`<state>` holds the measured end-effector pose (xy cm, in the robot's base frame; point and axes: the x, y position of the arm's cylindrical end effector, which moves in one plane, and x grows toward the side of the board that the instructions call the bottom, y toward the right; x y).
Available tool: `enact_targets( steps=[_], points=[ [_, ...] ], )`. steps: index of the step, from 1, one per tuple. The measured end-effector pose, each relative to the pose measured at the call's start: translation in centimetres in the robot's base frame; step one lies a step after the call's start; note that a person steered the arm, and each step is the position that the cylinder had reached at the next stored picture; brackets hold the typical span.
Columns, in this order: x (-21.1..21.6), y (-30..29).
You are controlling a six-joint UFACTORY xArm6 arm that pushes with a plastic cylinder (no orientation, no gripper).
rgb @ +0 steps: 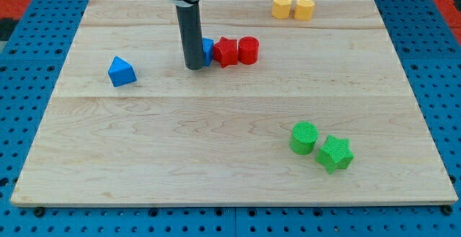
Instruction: Move the blue triangle towards the blue cube
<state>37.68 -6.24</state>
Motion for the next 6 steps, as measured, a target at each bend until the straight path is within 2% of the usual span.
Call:
enact_targets(
  steps=[2, 3, 4, 5, 6],
  points=[
    [0.1, 1.7],
    [1.5, 1.8],
    [5.1, -6.9],
    [5.1, -15.5],
    [3.5, -16.4]
  ],
)
